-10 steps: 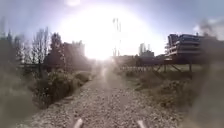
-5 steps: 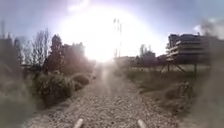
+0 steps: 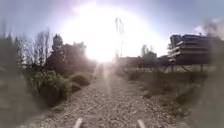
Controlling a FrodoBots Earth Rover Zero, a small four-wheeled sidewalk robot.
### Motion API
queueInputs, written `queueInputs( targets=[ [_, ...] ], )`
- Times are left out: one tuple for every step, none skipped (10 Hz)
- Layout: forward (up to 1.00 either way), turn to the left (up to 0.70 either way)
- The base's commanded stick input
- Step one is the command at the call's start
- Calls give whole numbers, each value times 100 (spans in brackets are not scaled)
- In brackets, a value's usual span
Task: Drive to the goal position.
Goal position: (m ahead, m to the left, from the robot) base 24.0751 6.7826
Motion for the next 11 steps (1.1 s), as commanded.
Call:
queueInputs(
  targets=[
    [50, -3],
    [50, -23],
    [50, 0],
    [50, 0],
    [50, 0],
    [50, 0],
    [50, 0],
    [50, 0],
    [50, 0],
    [50, 0],
    [50, 0]
  ],
)
